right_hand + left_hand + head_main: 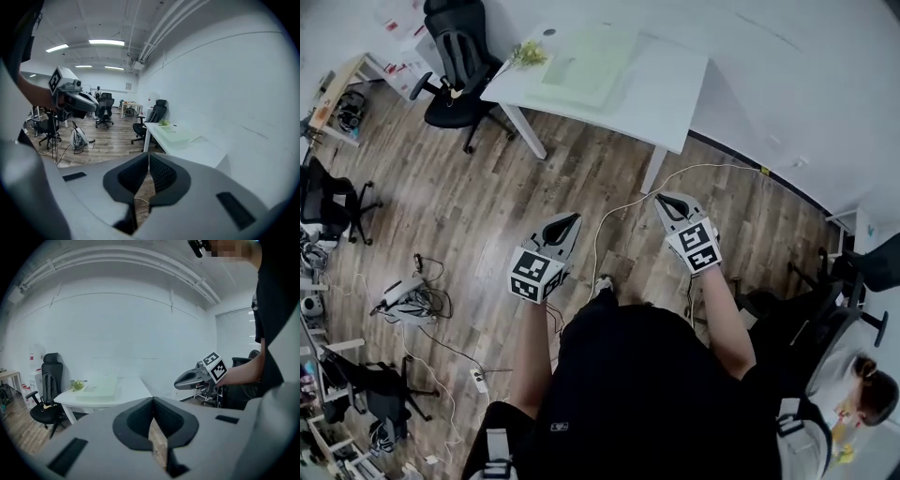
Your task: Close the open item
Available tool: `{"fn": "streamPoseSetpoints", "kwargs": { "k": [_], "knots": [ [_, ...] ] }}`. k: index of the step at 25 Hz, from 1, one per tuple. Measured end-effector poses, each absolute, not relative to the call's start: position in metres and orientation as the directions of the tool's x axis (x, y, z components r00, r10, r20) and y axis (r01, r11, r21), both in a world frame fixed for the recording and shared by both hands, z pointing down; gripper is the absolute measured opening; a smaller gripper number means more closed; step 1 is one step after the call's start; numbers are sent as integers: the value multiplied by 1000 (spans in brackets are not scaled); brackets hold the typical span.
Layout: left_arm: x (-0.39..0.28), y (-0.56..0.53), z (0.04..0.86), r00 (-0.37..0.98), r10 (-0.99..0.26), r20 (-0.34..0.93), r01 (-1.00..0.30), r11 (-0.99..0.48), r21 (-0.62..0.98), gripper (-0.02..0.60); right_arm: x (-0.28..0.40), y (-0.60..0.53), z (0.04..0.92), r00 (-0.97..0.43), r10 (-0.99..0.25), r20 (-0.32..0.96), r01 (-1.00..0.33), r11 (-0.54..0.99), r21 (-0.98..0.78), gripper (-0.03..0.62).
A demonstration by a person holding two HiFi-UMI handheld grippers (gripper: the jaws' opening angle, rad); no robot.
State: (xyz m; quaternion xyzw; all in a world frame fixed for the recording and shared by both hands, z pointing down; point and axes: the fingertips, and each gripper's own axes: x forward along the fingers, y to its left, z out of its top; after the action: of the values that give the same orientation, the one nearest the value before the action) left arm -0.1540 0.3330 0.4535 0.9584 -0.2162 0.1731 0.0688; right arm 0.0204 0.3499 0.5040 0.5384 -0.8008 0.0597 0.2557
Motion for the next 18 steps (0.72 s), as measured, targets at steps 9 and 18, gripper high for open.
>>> {"fn": "streamPoseSetpoints", "kwargs": {
  "k": [9,18],
  "knots": [
    [-158,282,454,883,-305,357,-348,-935,62,5,20,317,507,-198,-864,462,-939,302,164,8],
    [-157,241,459,879,-313,360,-363,-929,78,5,30,290,535,-189,-841,506,-939,306,157,8]
  ]
}}
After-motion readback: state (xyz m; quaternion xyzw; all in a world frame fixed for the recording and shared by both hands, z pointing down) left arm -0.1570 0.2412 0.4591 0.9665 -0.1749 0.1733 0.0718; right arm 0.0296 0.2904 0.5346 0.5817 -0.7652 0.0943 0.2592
